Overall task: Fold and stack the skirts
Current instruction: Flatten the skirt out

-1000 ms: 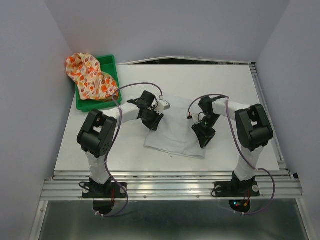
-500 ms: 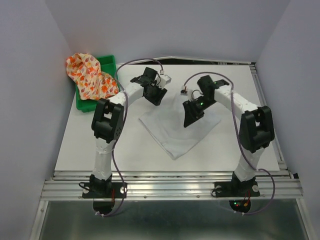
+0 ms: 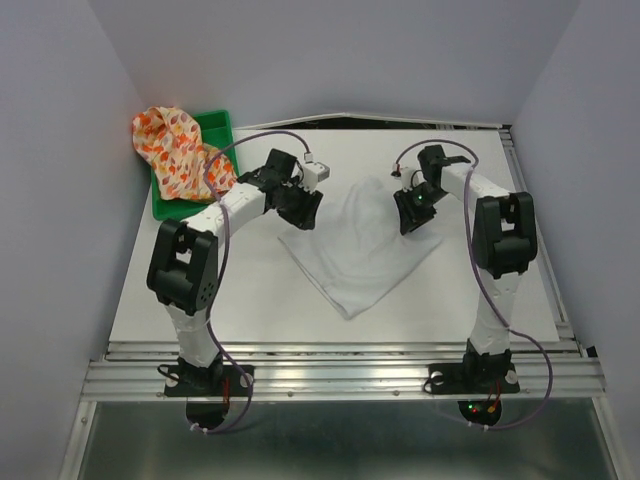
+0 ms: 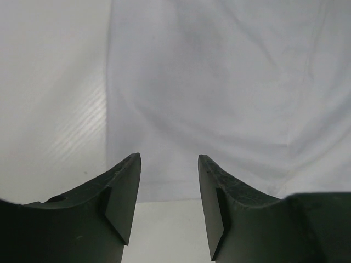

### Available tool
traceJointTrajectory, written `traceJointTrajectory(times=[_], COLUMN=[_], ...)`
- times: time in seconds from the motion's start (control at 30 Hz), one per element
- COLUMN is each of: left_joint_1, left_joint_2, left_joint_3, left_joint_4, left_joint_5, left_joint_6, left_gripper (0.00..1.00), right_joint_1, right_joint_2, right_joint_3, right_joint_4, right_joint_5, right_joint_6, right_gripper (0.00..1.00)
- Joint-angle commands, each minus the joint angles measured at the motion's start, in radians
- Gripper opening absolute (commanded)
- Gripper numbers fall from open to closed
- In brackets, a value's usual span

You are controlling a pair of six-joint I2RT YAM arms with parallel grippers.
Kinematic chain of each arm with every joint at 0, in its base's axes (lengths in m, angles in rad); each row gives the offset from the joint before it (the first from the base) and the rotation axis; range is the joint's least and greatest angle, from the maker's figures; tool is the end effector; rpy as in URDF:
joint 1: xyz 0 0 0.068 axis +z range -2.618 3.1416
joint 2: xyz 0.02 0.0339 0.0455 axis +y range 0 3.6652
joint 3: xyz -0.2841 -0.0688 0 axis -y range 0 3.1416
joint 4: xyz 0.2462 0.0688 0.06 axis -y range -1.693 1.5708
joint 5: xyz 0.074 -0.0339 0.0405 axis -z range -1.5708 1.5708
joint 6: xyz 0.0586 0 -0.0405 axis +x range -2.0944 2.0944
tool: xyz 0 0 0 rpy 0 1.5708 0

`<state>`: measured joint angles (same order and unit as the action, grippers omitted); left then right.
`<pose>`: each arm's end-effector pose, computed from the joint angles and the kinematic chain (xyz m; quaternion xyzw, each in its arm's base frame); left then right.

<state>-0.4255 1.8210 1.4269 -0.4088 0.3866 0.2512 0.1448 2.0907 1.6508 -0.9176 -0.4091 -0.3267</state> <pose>0.3824 -0.1975 0.2573 0.3699 0.8345 -0.2094 0.3507 0.4286 0.0861 0.1846 -0.2484 0.9416 0.1917 0.1221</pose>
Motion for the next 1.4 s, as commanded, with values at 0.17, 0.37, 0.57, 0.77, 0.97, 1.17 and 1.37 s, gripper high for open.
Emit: traceJointTrajectory(times=[0.17, 0.37, 0.57, 0.77, 0.97, 1.17, 1.37], left_joint_1=[-0.004, 0.001, 0.017, 0.019, 0.008, -0.065, -0.243], left_joint_2=[0.086, 0.263, 0.402, 0.275, -0.035, -0.325, -0.532], left_joint_3=[-0.089, 0.102, 0.306, 0.264, 0.088, -0.173, -0.526], left_joint_4=[0.045, 0.013, -0.061, -0.045, -0.024, -0.113, -0.046], left_joint_5=[0.031, -0.069, -0.134, -0.118, -0.009, 0.005, -0.074], left_joint_6=[-0.058, -0.035, -0.007, 0.034, 0.201, 0.464, 0.573], left_gripper=[0.49, 0.47, 0.43, 0.49, 0.67, 0.67, 0.65], right_joint_1=[0.002, 0.016, 0.061, -0.014, -0.014, 0.012, 0.102], right_joint_2=[-0.101, -0.214, -0.300, -0.302, -0.357, -0.661, -0.996], right_joint_3=[-0.270, -0.479, -0.488, -0.226, -0.144, -0.468, -0.791], right_joint_4=[0.120, 0.079, -0.038, -0.092, -0.158, -0.083, 0.118], right_joint_5=[0.179, 0.099, -0.069, -0.141, -0.142, 0.015, 0.084], right_joint_6=[-0.046, -0.049, -0.054, 0.028, -0.199, -0.501, -0.693], right_gripper=[0.35, 0.35, 0.38, 0.40, 0.46, 0.46, 0.47])
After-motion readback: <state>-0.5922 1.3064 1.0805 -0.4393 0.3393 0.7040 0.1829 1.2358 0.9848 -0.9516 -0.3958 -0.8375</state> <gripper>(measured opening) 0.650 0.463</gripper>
